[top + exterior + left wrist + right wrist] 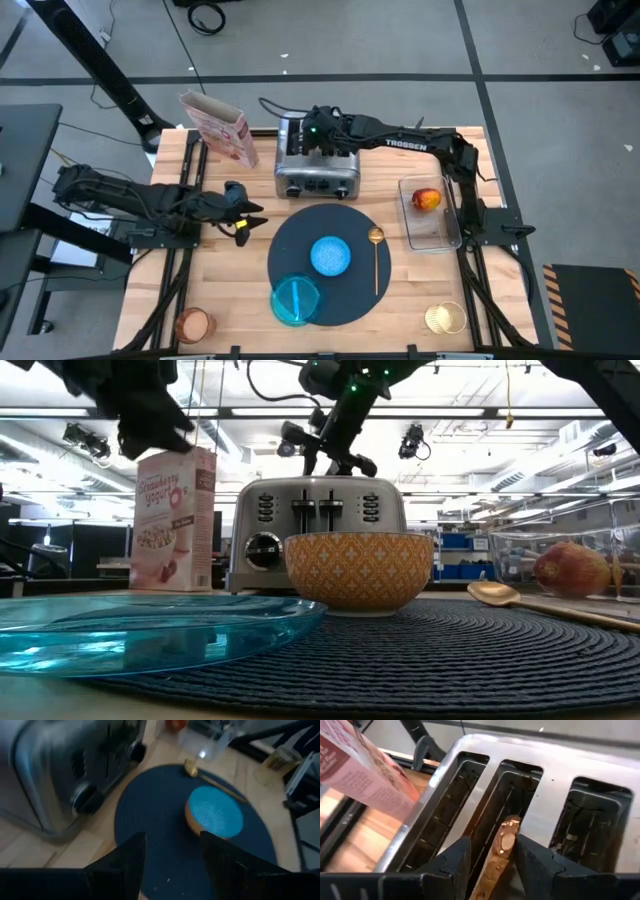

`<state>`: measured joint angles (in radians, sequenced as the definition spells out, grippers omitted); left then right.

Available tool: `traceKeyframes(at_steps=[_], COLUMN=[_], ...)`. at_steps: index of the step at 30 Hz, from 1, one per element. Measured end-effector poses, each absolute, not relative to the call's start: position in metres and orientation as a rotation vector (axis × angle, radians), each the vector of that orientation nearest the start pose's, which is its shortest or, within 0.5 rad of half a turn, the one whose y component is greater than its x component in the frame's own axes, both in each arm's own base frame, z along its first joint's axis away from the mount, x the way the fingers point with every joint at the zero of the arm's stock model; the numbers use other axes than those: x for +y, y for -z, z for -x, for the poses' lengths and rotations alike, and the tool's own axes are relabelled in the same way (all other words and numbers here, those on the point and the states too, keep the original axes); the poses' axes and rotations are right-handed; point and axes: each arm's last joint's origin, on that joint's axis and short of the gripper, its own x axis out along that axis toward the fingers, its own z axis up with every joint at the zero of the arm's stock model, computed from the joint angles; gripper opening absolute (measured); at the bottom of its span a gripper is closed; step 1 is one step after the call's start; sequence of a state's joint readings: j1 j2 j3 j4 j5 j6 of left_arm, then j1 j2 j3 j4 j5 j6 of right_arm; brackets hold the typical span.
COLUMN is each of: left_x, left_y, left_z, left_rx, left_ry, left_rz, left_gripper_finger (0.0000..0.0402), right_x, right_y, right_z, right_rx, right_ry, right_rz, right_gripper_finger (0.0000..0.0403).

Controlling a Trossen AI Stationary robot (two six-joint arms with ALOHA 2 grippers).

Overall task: Arrange a breakfast setting
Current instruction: Put the toasted bread on the blue plate

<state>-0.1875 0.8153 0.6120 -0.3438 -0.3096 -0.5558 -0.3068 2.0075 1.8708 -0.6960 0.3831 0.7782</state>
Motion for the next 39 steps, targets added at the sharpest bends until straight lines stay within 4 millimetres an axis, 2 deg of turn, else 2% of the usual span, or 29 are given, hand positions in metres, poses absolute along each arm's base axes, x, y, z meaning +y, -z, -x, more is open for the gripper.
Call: traceKeyframes(at_steps=[3,12,22,31,39], left_x=[-0.023,-0.022,-0.018,-0.016,-0.013], left_y=[-0.266,-0.289,-0.303,-0.311,-0.318], left_z=[-0.170,-0.162,-0.146,-0.132,-0.120], left_rx=[0.448,0.357,0.269,0.203,0.146], left_ry=[-0.247,-0.225,-0.206,-0.192,-0.176], left_rz=[0.394,0.401,0.420,0.445,0.454], left_gripper_finger=[0.0192,0.0192,0.0192,0.0192,0.0192], right_x=[-0.138,-0.132,-0.132,-0.133,-0.122], right_y=[-0.298,-0.298,-0.301,-0.306,-0.344], right_z=[-0.424,-0.427,-0.429,-0.430,-0.412], right_rx=[0.557,0.539,0.499,0.444,0.352], right_ry=[0.970,0.972,0.987,1.000,0.984], right_rz=[-0.593,-0.575,-0.567,-0.565,-0.558], right_gripper_finger=[0.0146,0.0088,0.0018,0.0017,0.0014])
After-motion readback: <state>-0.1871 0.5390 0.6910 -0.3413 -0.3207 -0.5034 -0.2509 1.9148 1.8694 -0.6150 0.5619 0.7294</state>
